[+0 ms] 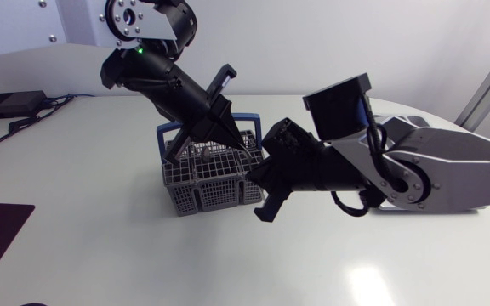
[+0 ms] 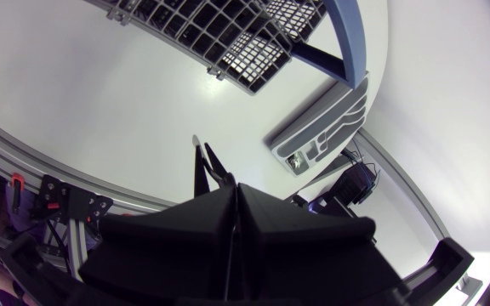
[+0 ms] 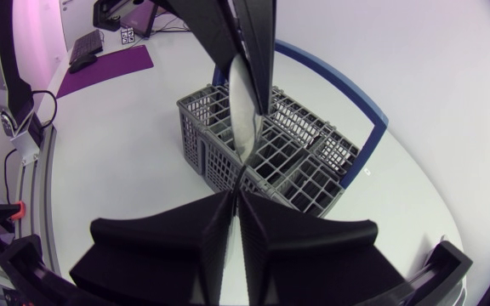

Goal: Unload the cutlery basket into the drawer organizer.

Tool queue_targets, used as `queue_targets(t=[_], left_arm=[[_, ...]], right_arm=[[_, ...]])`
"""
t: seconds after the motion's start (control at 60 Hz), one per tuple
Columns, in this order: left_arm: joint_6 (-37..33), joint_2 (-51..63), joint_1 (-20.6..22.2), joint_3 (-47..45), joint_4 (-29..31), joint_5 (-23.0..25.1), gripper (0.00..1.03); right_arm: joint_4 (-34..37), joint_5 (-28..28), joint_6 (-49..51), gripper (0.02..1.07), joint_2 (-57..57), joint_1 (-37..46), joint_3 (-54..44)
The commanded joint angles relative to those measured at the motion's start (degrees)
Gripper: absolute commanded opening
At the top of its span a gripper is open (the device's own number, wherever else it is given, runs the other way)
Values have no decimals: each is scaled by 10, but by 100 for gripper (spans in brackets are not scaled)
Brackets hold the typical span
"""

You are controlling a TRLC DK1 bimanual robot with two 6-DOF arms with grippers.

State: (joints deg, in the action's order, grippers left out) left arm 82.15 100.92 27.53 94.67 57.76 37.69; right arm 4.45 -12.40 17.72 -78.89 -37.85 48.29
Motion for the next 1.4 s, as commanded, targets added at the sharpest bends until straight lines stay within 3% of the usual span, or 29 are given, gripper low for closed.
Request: queue_targets(t=[0.0,0.15,0.233,0.283,0.383,0.483,0.633,0.717,0.833,1.083,1.383], left_arm=[[19,-7,-5,9,3,30,16],[19,-13,-5,10,-1,44,34],[18,-18,-5,10,-2,48,50],[19,-23,-8,9,-2,56,65],[19,-36,-17,10,-5,57,81],[19,-41,-37,13,-8,57,91],[14,-53,-61,13,-8,37,95],[5,-59,-62,11,-7,-14,95],[-18,-66,-63,7,9,-44,97],[-61,-100,-56,-34,40,-147,98],[-78,-136,-56,-74,50,-205,98]], right_arm=[[0,-2,-18,8,-11,-4,-7],[12,-6,-18,8,-4,-5,-6],[17,-9,-18,8,1,-4,-7],[21,-9,-18,8,4,-4,-7],[34,-17,-18,8,15,-4,-7],[56,-30,-16,8,30,1,-8],[95,-49,1,8,59,20,-13],[125,-70,18,8,73,40,-12],[171,-94,54,8,89,73,-7],[303,-140,225,8,105,183,20],[409,-149,412,8,98,302,41]])
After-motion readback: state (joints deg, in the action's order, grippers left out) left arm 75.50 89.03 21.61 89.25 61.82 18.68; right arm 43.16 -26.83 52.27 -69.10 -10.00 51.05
